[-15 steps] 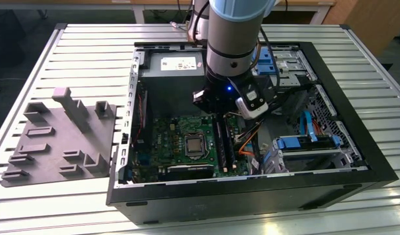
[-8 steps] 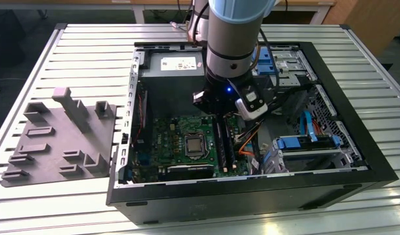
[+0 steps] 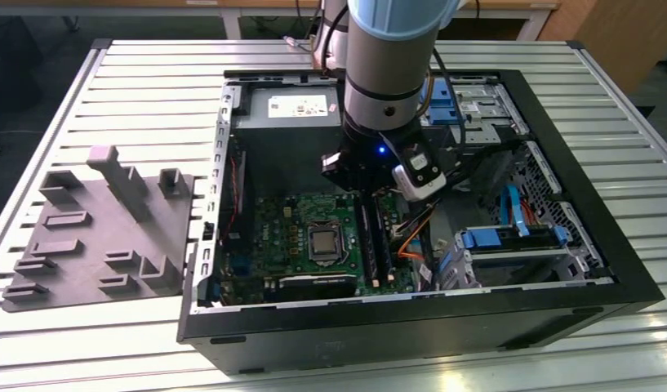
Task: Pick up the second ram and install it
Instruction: 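Press down the second ram until it locks into place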
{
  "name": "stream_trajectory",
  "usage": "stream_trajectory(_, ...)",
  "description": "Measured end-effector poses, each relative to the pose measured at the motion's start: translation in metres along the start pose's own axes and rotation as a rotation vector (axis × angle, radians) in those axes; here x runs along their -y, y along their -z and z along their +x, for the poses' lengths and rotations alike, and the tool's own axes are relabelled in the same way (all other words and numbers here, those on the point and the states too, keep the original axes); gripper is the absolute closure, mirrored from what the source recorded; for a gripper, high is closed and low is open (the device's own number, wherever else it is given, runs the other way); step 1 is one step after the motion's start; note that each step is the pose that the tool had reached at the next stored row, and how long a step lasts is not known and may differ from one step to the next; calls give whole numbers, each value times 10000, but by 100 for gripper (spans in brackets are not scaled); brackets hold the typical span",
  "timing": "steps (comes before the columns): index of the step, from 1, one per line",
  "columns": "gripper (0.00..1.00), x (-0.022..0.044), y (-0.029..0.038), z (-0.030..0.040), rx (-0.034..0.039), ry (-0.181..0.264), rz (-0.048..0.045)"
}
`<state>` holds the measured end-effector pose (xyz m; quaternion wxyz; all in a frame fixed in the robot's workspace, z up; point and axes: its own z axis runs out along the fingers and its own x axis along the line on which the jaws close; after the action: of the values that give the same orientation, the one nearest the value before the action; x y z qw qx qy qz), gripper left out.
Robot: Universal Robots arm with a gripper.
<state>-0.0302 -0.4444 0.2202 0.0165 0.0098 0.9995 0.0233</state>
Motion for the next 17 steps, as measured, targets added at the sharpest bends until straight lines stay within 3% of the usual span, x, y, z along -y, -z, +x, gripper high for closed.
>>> stream_trajectory(17,89,2,-36,1,0,0,1)
